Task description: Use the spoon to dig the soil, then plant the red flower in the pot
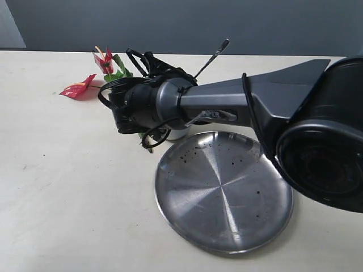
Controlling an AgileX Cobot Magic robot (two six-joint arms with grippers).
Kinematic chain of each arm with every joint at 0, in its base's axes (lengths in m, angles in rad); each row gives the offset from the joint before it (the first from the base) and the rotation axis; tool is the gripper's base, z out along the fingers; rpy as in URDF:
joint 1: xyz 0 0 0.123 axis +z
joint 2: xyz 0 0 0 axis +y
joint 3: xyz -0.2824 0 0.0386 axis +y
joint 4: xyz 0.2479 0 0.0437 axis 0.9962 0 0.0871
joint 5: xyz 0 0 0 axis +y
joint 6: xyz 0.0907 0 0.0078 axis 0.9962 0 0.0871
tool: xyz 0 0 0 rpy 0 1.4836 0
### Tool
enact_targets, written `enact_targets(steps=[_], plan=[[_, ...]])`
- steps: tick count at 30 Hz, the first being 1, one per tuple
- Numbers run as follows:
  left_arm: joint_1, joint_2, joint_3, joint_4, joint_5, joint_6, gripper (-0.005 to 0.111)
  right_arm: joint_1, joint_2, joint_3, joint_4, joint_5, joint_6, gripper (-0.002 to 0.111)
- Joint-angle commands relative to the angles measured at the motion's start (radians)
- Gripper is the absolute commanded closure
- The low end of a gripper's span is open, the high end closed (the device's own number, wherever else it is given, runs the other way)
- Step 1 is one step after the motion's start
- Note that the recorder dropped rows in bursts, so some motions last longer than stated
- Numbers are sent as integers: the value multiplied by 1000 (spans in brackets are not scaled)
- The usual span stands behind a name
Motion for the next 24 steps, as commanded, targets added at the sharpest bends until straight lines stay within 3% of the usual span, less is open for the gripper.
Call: enact_targets(steps=[1,11,18,24], plan=[[-4,5,-3,-3,-9,-1,105,1,-13,15,2,-1,-13,109],[-4,5,-3,-3,-9,-1,105,22,17,73,-41,-17,-39,109],[-4,5,-3,-3,-9,-1,105,11,-23,73,-99,7,56,109],[-4,5,-3,-3,-9,-1,105,-44,-92,73,-39,23,167,109]])
